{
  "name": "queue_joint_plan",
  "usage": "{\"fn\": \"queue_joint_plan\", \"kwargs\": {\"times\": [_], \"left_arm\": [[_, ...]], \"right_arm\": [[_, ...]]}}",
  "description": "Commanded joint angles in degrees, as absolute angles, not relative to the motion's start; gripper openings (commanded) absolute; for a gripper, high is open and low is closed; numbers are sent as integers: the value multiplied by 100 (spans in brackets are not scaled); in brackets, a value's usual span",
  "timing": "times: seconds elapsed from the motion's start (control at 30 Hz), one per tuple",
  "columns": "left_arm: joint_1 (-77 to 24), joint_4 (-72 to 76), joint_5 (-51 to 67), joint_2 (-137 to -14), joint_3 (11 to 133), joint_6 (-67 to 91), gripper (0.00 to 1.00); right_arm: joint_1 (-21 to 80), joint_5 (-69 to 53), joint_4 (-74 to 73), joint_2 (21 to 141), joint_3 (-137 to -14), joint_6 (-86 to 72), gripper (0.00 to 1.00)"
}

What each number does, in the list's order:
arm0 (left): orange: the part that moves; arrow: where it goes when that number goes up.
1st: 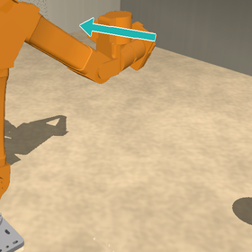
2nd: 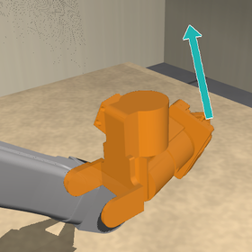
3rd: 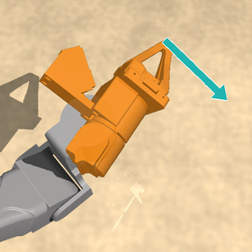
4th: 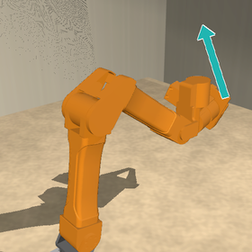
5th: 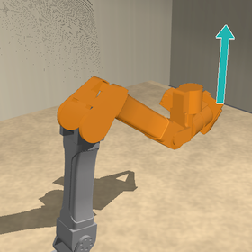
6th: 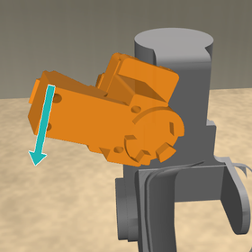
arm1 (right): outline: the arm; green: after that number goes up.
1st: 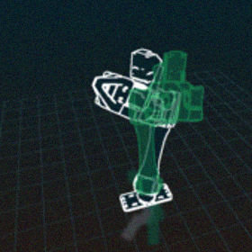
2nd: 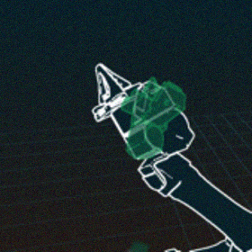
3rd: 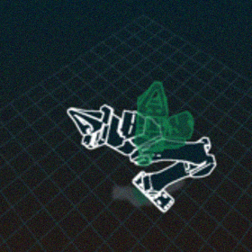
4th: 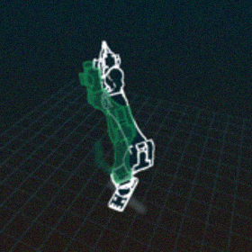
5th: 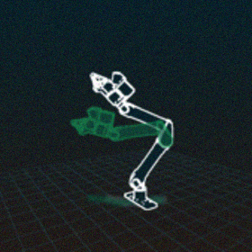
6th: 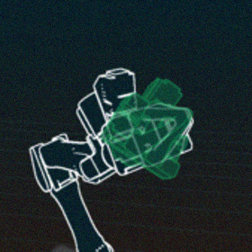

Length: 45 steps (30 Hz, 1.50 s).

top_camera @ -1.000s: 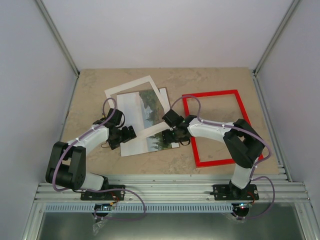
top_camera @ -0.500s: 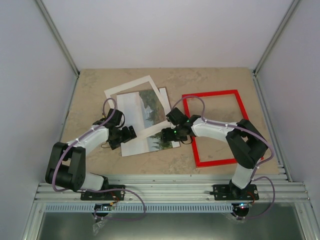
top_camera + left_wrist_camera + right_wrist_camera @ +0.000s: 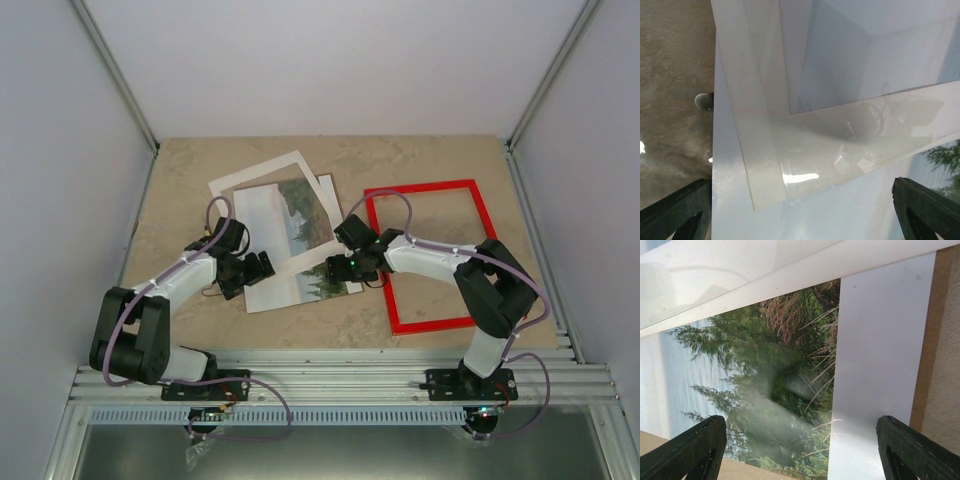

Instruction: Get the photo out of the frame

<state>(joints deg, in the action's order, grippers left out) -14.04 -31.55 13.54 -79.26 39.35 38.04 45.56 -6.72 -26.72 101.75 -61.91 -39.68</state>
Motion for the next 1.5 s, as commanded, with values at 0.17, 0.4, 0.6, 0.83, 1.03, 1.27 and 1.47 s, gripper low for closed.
{"fn": "queue_joint_plan", "kwargs": {"times": [0.17, 0.4, 0.6, 0.83, 1.03, 1.27, 1.47], "left_arm": [[-1441, -3300, 1625, -7551, 4023, 3971, 98], [-1443, -3145, 1834, -7499, 3942, 4052, 96], [-1442, -2785, 2238, -7444, 3626, 4316, 94], [-1442, -2430, 2564, -7423, 3329, 4522, 89], [-1444, -2084, 2821, -7300, 3151, 4641, 82], [-1441, -1472, 3079, -7077, 2867, 4923, 72], [-1441, -890, 3219, -6871, 2523, 5241, 64]], "right_arm": [[4579, -573, -2647, 10037, -6117, -3956, 83], [4575, -620, -2569, 9998, -6080, -3958, 83], [4571, -656, -2440, 9885, -5963, -3974, 83], [4556, -763, -2302, 9848, -5867, -3984, 84], [4561, -840, -2157, 9755, -5763, -3987, 84], [4480, -924, -1913, 9483, -5547, -3959, 84], [4287, -1044, -1596, 9146, -5256, -3956, 84]]}}
